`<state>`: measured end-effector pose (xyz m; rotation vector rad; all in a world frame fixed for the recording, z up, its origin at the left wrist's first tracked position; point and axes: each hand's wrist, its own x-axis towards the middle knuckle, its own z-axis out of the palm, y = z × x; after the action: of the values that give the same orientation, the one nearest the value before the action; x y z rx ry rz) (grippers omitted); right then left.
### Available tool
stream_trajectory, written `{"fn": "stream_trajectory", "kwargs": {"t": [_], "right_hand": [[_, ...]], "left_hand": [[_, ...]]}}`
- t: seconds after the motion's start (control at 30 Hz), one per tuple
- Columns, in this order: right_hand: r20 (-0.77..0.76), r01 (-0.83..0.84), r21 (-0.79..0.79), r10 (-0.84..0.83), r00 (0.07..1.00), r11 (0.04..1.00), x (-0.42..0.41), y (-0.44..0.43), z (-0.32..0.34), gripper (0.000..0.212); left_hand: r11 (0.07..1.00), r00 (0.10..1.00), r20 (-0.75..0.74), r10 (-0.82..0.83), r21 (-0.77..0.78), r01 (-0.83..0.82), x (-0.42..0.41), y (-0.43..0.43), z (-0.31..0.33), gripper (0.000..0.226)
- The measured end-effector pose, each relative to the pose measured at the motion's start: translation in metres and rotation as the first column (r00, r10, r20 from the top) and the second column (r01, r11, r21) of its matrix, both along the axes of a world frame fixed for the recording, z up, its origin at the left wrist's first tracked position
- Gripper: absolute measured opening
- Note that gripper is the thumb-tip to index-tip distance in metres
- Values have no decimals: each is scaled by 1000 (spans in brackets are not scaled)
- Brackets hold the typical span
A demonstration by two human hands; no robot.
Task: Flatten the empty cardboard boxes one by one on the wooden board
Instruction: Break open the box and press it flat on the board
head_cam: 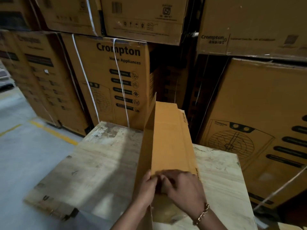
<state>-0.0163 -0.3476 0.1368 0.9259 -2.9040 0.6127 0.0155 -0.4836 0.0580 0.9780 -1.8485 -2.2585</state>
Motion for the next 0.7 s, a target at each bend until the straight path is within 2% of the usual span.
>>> {"fn": "stream_trajectory", "kwargs": {"t": [0.03, 0.07, 0.1, 0.13, 0.17, 0.2, 0.23, 0.27, 0.3, 0.33, 0.4, 0.43, 0.5, 0.53, 0.63, 0.7], "right_hand": [[49, 58, -91, -54, 997, 994, -7, 8, -6, 37], [85, 122, -151, -110, 990, 981, -15, 19, -16, 40], [112, 196, -149, -180, 977, 969, -23, 32, -26, 49], [133, 270, -110, -255, 958, 957, -31, 46, -38, 63], [213, 350, -83, -327, 921, 933, -37, 59, -49, 79], [370, 428, -100, -365, 854, 898, -40, 70, -59, 92], [581, 505, -148, -339, 740, 850, -36, 77, -63, 101], [768, 588, -225, -230, 598, 777, -31, 80, -66, 104], [882, 658, -254, -109, 458, 709, -25, 83, -67, 103], [912, 679, -295, -15, 410, 672, -19, 86, -68, 104], [886, 683, -380, 33, 463, 623, -17, 94, -71, 122], [863, 680, -422, 36, 504, 600, -16, 99, -69, 126], [816, 626, -497, 77, 573, 601, -14, 103, -55, 116], [783, 576, -541, 117, 611, 613, -15, 102, -48, 111], [673, 364, -545, 135, 727, 755, -14, 88, -33, 102], [601, 214, -432, 103, 793, 876, -20, 71, -38, 91]], "left_hand": [[999, 1000, 1, 29, 21, -29, -2, 0, 5, 36], [999, 1000, 12, 29, 21, -29, -1, -1, 9, 54], [999, 999, 41, 35, -16, -34, 1, -3, 13, 61], [995, 997, 67, 37, -97, -30, 4, -4, 18, 55], [975, 995, 87, 50, -220, -29, 6, -7, 14, 58], [946, 992, 112, 57, -323, -18, 10, -4, 16, 61], [915, 993, 101, 68, -404, -22, 13, 2, 21, 63], [884, 991, 99, 85, -466, -30, 12, 7, 19, 67], [856, 995, 75, 68, -517, -20, 9, 16, 22, 69], [821, 994, 96, 50, -571, 13, 4, 25, 27, 67], [784, 997, 79, 25, -620, 29, -3, 35, 35, 67], [819, 1000, 16, 6, -574, 4, -7, 34, 32, 72], [917, 992, -126, 19, -393, -67, -5, 25, 31, 75], [952, 987, -149, 58, -290, -99, -4, 15, 27, 70], [989, 986, -81, 143, 60, -139, 4, -13, 13, 54], [951, 978, 34, 205, 228, -208, 11, -31, -9, 45]]}}
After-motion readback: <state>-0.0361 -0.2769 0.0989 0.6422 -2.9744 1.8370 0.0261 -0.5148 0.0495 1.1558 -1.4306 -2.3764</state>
